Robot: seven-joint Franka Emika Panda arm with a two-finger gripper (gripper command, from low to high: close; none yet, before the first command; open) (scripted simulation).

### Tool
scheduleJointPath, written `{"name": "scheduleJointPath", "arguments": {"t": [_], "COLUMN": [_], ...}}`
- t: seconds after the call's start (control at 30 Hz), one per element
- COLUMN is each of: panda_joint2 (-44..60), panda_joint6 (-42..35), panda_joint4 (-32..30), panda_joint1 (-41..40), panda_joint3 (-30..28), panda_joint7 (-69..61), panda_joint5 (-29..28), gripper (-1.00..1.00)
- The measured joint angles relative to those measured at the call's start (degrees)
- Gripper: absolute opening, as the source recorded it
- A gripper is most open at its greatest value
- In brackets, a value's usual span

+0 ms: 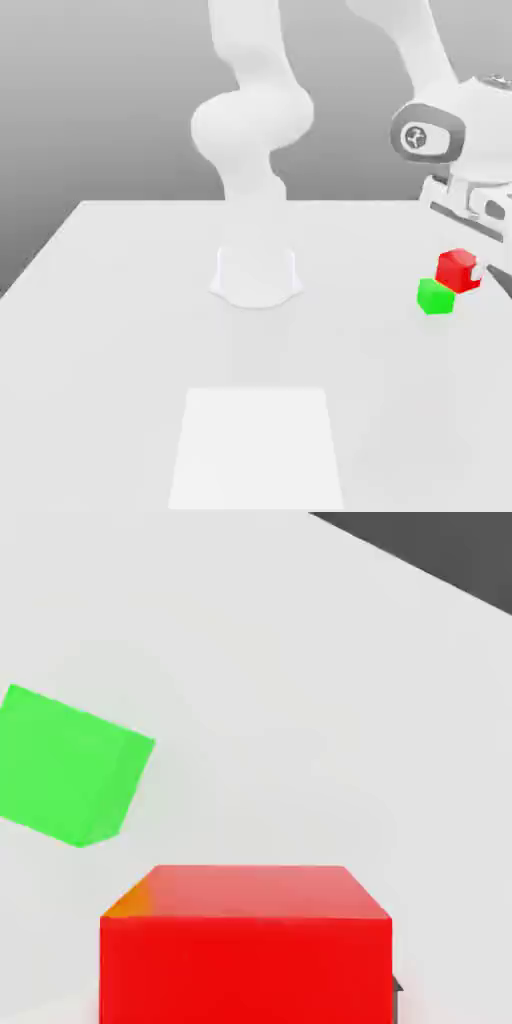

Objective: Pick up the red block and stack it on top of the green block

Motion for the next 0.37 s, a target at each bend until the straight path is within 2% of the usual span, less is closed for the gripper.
{"name": "scheduleJointPath", "arguments": {"t": [0.13,0.27,0.3,0.37], "panda_joint2": [3.4,11.9,13.5,13.5], "panda_joint6": [4.6,12.6,14.0,14.0], "panda_joint4": [-1.2,-1.0,-1.0,-1.0], "panda_joint1": [2.4,1.0,0.7,0.6], "panda_joint3": [2.9,2.2,1.8,1.8], "panda_joint7": [-0.2,6.1,7.8,7.8], "panda_joint5": [-2.4,-11.6,-14.1,-14.1], "gripper": [-1.0,-1.0,1.0,1.0]}}
